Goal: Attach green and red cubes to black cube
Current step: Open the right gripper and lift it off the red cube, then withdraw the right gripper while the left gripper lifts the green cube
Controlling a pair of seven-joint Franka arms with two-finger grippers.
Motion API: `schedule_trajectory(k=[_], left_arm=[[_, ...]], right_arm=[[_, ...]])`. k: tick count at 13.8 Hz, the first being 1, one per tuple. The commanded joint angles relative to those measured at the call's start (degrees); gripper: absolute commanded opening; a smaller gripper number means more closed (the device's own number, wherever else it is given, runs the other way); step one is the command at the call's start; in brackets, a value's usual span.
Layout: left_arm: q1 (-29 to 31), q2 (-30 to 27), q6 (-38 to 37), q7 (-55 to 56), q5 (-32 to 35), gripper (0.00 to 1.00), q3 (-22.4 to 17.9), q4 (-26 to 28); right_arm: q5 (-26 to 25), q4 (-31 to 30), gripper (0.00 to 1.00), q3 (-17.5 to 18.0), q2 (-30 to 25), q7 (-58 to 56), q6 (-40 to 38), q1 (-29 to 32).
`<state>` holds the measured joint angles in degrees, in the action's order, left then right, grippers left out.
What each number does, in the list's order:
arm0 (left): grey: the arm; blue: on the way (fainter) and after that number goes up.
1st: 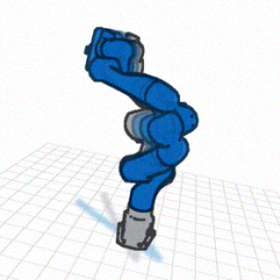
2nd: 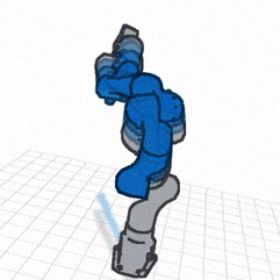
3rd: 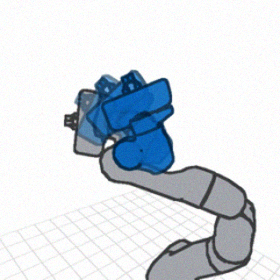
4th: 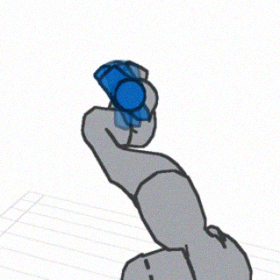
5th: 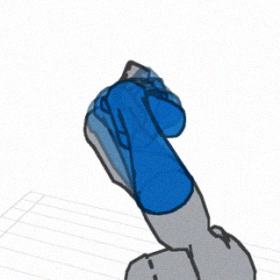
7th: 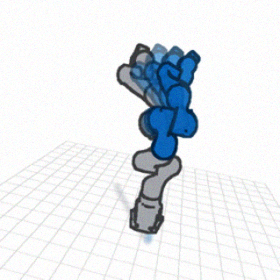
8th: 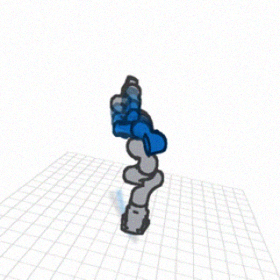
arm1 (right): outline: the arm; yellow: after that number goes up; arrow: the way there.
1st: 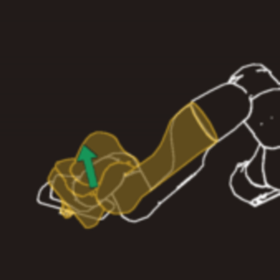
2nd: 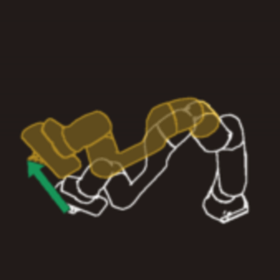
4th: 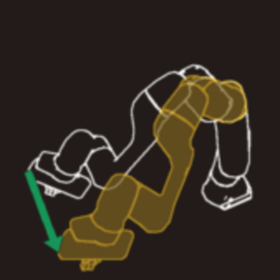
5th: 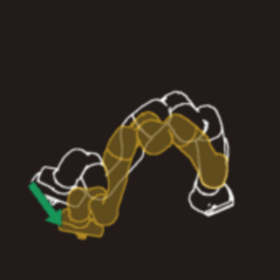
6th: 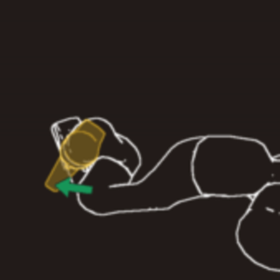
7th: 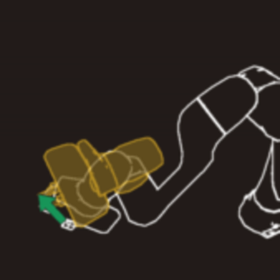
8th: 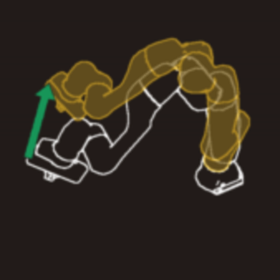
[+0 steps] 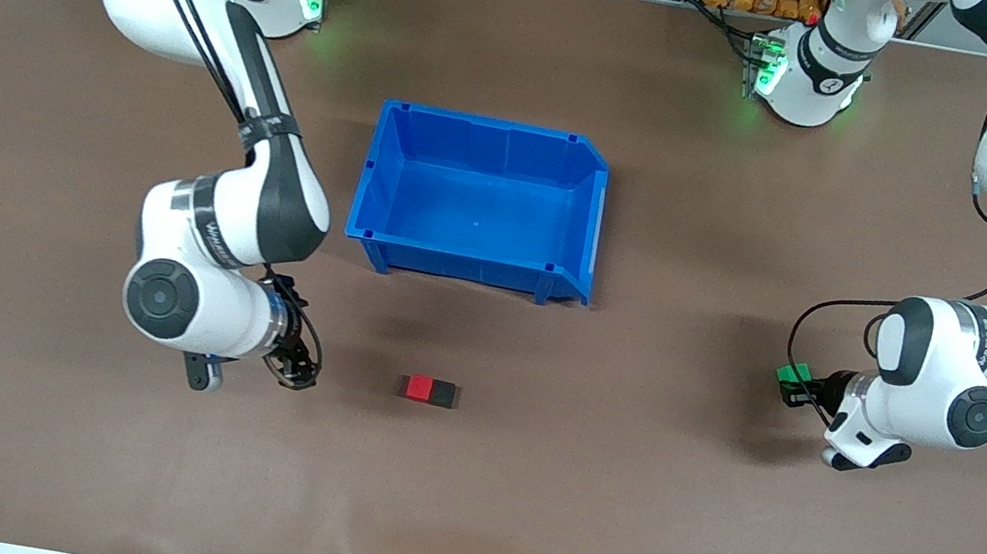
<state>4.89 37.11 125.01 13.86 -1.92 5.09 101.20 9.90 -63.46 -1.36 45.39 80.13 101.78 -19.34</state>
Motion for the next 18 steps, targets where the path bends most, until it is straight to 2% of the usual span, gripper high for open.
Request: schedule_trajectory(k=[1,14,18], left_arm=[[-0.14,0.42,0.05,1.61,-0.55,0.35,0.01,-0.91],[-0.76,-0.02,-0.12,11.28,-0.72,0.21,0.62,-1.35],[-1.02,-0.02,-0.38,15.23,-0.72,0.20,0.62,-1.53]], right_arm=[[-0.49,-0.88,1.00,0.92,-3.02,-3.74,-3.07,2.46],[-0.14,-0.96,1.00,0.92,-9.88,-20.53,-13.71,9.32],[-0.05,-0.96,1.00,1.10,-11.20,-25.89,-16.17,11.78]])
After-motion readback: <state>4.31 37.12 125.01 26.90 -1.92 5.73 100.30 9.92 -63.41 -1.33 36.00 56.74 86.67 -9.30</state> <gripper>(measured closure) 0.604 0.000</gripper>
